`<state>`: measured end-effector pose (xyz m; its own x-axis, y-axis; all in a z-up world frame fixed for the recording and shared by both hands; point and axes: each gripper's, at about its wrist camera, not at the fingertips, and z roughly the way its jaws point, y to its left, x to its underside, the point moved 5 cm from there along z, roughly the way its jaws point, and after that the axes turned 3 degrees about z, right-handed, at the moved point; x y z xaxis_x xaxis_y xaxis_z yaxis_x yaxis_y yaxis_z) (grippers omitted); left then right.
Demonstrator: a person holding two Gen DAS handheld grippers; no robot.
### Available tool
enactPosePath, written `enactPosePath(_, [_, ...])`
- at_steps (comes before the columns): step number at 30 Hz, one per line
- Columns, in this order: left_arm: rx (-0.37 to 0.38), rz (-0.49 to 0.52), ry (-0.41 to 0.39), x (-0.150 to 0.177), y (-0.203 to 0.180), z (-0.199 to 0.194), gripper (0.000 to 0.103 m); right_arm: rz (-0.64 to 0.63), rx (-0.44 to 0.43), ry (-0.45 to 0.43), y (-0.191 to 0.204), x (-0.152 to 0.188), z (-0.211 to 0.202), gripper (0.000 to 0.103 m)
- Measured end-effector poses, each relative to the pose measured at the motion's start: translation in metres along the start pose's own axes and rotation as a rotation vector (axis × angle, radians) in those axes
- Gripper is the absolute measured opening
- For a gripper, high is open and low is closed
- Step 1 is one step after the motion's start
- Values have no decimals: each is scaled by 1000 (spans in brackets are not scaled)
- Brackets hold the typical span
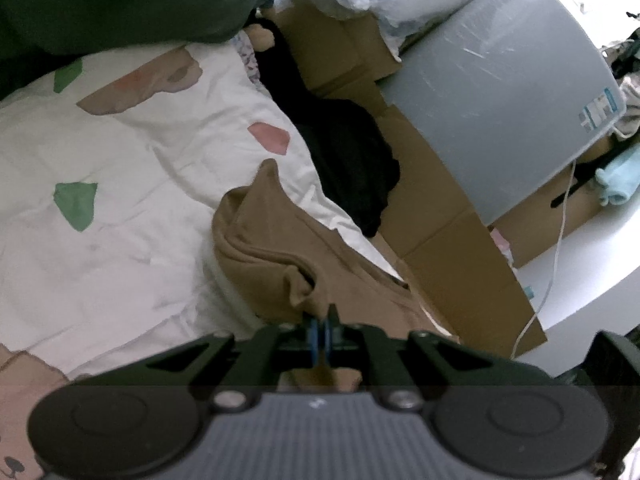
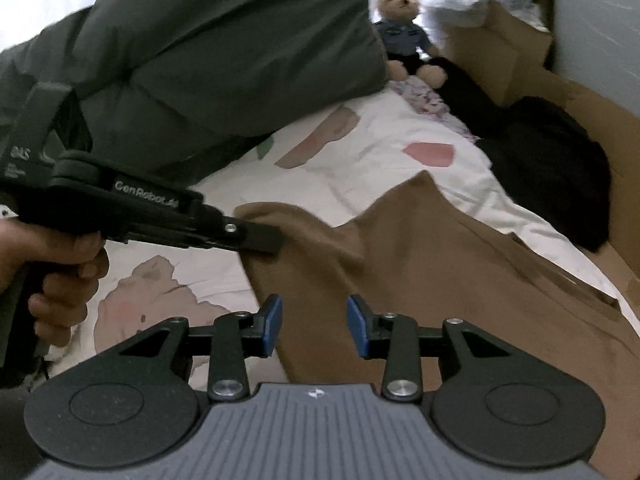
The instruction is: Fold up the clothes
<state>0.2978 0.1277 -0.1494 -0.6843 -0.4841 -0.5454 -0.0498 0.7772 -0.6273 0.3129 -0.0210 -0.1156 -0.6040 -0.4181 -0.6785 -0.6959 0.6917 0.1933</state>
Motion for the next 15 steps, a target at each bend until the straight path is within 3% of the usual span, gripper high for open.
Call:
enactPosePath(10, [12,-10,-11,-2,-9,-2,3,-74,36,-3,33,-17,18,42])
enactPosePath(15, [18,-20,-13,-1,-10,-2,3,-93,110,-14,42,-21,24,44])
